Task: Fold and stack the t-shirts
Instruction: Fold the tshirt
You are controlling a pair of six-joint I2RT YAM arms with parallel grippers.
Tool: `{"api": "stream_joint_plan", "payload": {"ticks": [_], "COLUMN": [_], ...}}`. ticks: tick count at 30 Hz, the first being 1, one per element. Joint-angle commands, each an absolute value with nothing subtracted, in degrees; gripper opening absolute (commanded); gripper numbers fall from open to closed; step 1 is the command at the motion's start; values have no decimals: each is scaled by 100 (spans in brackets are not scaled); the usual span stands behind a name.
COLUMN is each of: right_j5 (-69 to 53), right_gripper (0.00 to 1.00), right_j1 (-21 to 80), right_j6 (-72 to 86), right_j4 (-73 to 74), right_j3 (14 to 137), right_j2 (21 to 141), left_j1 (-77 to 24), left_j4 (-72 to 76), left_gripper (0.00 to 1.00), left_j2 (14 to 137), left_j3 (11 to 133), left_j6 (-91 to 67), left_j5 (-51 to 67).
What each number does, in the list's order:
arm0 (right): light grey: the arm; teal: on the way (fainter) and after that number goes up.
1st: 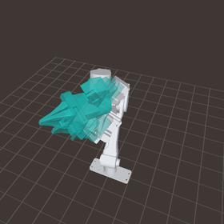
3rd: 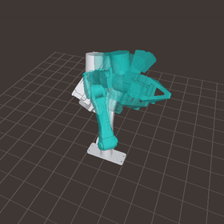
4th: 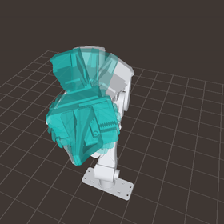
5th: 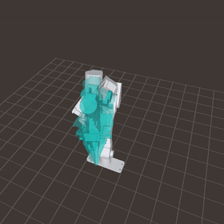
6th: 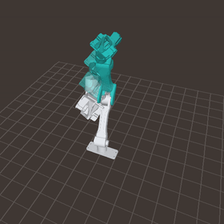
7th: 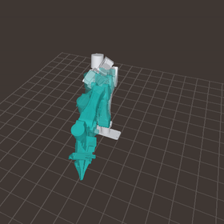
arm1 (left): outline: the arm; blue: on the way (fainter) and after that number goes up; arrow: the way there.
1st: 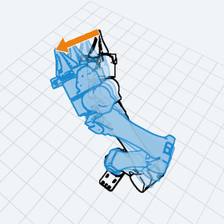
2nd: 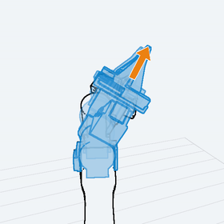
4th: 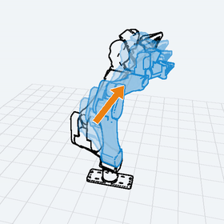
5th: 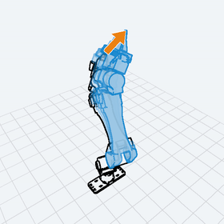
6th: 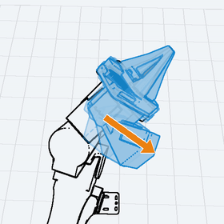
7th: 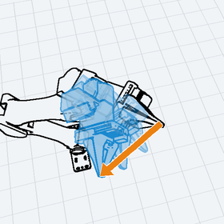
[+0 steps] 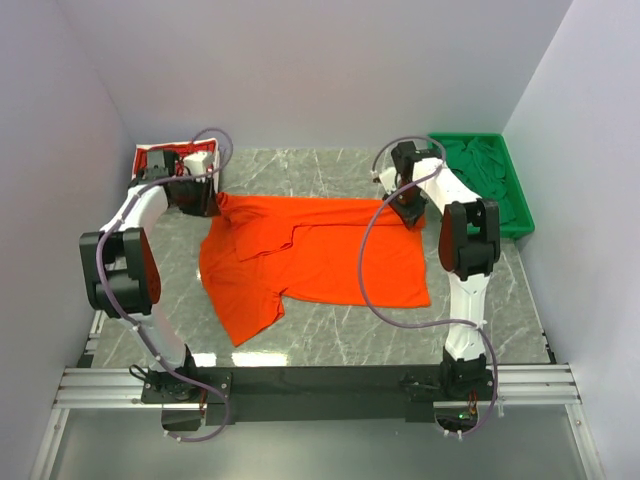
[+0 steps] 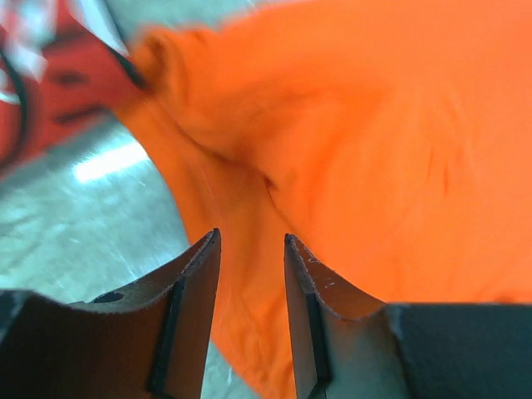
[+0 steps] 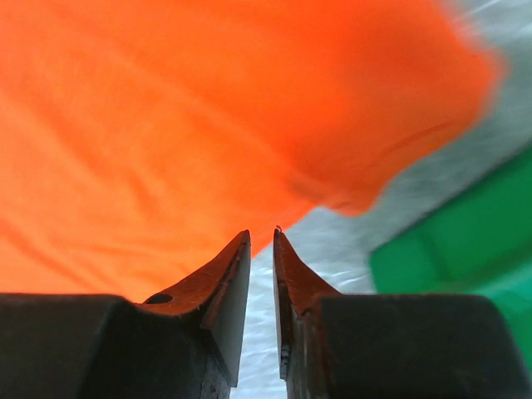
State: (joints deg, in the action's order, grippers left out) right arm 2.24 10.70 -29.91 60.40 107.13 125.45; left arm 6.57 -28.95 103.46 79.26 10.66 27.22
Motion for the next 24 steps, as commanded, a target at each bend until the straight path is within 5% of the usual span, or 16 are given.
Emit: {"api": "stream_joint_plan", "payload": {"ticks": [1, 13, 24], "right_j5": [-341, -589, 369], "right_gripper": [24, 32, 33], "right_j1": [941, 1572, 2417], "right_j6": [-3067, -3481, -3305], "right_j4": [6582, 5767, 4167], "right_j3": [10496, 6875, 4765], "right_j2": [12236, 9274, 8437], "left_j1": [668, 677, -295], "left_j4": [-3558, -5553, -5283], "left_gripper": [42, 44, 53], "left_j2": [10012, 8071, 6971], "left_j3": [7559, 5415, 4071], "left_j6": [2315, 6571, 7093], "left_j5": [3355, 3937, 3376]}}
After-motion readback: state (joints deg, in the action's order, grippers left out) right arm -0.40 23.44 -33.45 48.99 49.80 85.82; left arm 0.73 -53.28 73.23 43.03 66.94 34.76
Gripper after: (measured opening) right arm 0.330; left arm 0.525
